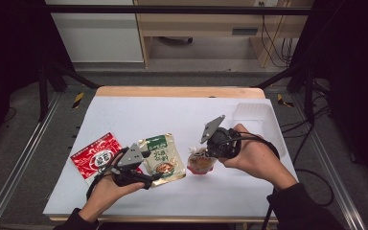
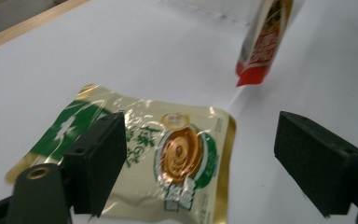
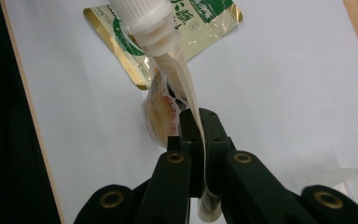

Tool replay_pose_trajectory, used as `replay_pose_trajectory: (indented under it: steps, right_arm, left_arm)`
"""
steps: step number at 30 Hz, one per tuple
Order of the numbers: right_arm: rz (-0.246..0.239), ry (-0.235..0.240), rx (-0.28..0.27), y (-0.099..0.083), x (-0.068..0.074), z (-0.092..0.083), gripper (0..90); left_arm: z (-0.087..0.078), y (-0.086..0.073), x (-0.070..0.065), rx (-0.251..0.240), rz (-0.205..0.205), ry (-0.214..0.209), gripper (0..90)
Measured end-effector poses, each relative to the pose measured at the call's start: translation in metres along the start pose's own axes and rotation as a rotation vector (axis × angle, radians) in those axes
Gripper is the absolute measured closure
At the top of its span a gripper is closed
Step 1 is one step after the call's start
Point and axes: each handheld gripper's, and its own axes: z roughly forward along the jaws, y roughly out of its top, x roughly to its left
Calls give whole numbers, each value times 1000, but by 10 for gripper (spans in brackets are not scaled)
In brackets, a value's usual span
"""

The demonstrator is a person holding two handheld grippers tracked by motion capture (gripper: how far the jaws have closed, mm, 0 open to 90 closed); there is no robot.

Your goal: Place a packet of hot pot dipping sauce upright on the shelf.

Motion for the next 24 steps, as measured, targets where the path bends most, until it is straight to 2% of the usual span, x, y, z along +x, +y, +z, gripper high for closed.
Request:
replay_pose_trajectory:
  steps: [3, 5, 6, 7, 8, 10, 11, 12, 14, 16, 17, 18, 19, 22, 24]
  right_arm:
    - [3, 1, 1, -1, -3, -1, 900]
    - [1, 2, -5, -2, -4, -2, 900]
    - [3, 2, -3, -2, -5, -2, 900]
    - [3, 2, -3, -2, -5, -2, 900]
    - [4, -4, -4, -2, -6, -4, 900]
    - [8, -9, -8, -2, -9, -7, 900]
    - [8, -9, -8, -2, -9, -7, 900]
    - [6, -12, -12, -1, -11, -10, 900]
    - [6, -16, -12, 0, -12, -12, 900]
    - [3, -23, -14, 1, -14, -16, 900]
    - [3, -23, -14, 1, -14, -16, 900]
    - [-4, -34, -17, 1, -15, -20, 900]
    - [-4, -41, -21, 2, -15, -22, 900]
    - [-6, -60, -37, 2, -17, -30, 900]
    - [-7, -69, -42, 2, -18, -36, 900]
  left_arm:
    - [-3, -6, 9, 6, -41, 52, 121]
    - [-3, -7, 11, 9, -46, 63, 109]
    - [-5, -11, 14, 15, -51, 94, 104]
    - [-5, -11, 14, 15, -51, 94, 102]
    - [-9, -18, 18, 18, -62, 102, 97]
    - [-15, -23, 23, 13, -76, 132, 95]
    - [-15, -23, 23, 13, -76, 132, 94]
    - [-23, -29, 28, 2, -97, 155, 94]
    - [-31, -34, 33, -9, -110, 174, 92]
    - [-39, -40, 38, -14, -115, 200, 92]
    - [-39, -40, 38, -14, -115, 200, 91]
    - [-45, -48, 41, -16, -118, 223, 91]
    - [-45, -48, 41, -16, -118, 223, 91]
    - [-53, -59, 46, -27, -141, 256, 87]
    - [-57, -64, 47, -21, -126, 278, 84]
